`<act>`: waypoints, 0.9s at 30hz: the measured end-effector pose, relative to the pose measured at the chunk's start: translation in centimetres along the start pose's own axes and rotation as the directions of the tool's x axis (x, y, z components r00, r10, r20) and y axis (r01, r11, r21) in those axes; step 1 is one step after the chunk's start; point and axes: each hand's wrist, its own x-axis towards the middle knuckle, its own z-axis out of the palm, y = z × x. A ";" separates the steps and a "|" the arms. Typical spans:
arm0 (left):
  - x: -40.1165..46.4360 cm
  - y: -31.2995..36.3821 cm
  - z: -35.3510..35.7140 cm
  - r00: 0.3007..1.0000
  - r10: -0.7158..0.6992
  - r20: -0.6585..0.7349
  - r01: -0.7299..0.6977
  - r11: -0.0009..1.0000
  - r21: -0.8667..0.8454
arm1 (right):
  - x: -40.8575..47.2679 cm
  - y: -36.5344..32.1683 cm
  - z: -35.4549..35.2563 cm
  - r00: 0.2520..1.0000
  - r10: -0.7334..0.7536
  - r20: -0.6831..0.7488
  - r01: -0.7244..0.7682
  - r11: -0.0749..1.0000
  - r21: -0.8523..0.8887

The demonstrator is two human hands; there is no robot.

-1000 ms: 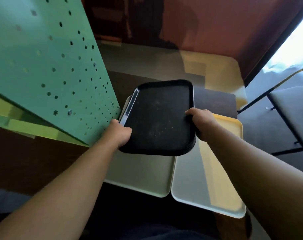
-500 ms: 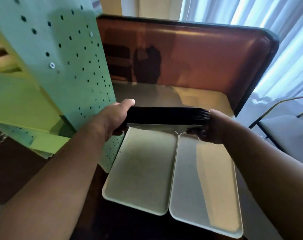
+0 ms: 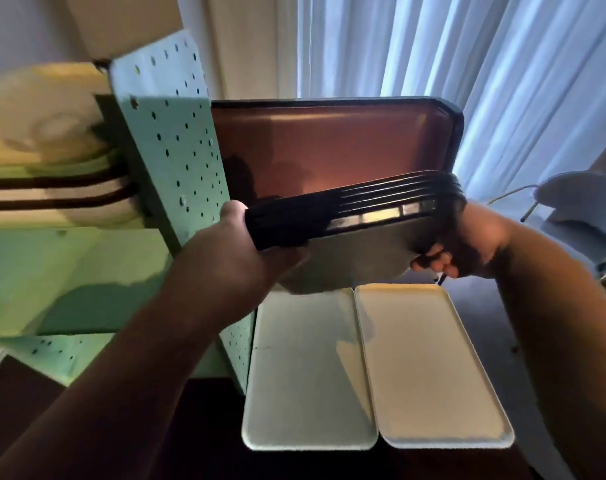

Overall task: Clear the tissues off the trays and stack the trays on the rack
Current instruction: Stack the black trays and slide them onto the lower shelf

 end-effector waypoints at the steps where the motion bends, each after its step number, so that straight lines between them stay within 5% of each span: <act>1: -0.3 -0.2 -1.0 1.000 0.015 0.017 -0.015 1.000 -0.011 | -1.4 -0.4 0.2 1.000 0.001 -0.019 -0.001 1.000 0.006; 6: -1.5 -0.8 -4.3 0.985 0.052 0.163 -0.047 0.998 -0.029 | -7.5 -1.0 0.6 0.996 0.062 0.069 -0.046 0.976 -0.214; 12: -3.5 -1.4 -7.6 0.960 0.159 0.230 -0.155 0.987 -0.036 | -12.9 -1.0 1.5 0.990 0.054 0.127 -0.032 0.985 -0.172; 21: -6.5 -3.3 -13.0 0.983 0.177 0.054 -0.181 0.981 0.073 | -15.0 -3.7 4.6 0.980 0.050 0.192 0.037 0.905 -0.424; 27: -7.6 -5.8 -17.0 0.981 0.192 -0.023 -0.193 0.981 -0.019 | -16.9 -6.0 7.4 0.980 0.029 0.198 0.068 0.882 -0.467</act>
